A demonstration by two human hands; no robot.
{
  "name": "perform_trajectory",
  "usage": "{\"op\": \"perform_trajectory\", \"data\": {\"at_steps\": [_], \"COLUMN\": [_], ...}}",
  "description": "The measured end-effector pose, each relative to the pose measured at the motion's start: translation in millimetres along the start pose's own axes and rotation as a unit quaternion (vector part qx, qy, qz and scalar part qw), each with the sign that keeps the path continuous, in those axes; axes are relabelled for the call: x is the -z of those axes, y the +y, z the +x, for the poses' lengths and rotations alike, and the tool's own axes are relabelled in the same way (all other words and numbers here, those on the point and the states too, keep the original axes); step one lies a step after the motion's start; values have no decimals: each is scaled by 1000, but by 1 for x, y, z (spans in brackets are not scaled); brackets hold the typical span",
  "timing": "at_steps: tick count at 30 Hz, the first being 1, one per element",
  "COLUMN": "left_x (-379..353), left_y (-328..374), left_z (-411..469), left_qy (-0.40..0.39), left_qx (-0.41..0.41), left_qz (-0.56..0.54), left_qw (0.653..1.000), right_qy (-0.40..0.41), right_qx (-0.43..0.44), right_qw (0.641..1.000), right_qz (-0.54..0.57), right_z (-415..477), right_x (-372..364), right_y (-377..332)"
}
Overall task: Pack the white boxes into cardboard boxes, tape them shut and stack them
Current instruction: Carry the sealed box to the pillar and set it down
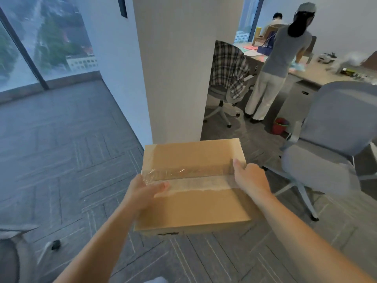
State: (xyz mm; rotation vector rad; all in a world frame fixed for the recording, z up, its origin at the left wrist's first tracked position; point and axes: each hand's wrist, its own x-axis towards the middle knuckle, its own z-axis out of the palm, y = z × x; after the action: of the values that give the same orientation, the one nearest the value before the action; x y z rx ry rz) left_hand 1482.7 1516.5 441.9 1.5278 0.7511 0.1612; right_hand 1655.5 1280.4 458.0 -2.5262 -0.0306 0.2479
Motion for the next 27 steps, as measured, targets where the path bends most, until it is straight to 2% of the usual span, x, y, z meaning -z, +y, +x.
{"op": "perform_trajectory", "data": {"at_steps": [7,12,18,27], "left_x": [-33,-58,-90,-138], "left_y": [27,49,82,79], "left_z": [134,224,310,444], "left_qy": [49,43,72,188], "left_qx": [17,22,31,57], "left_qz": [-20,-21,-12,-7], "left_qw": [998,999,997,980], "right_qy": [-43,-54,-93,-160], "right_qx": [19,16,30,101], "right_qw": [998,997,994,981], "right_qz": [-44,-56,-58,-36], "right_z": [151,245,352,524], "right_x": [-21,-20,-17,-68], "right_y": [-42,-77,-107,-134]}}
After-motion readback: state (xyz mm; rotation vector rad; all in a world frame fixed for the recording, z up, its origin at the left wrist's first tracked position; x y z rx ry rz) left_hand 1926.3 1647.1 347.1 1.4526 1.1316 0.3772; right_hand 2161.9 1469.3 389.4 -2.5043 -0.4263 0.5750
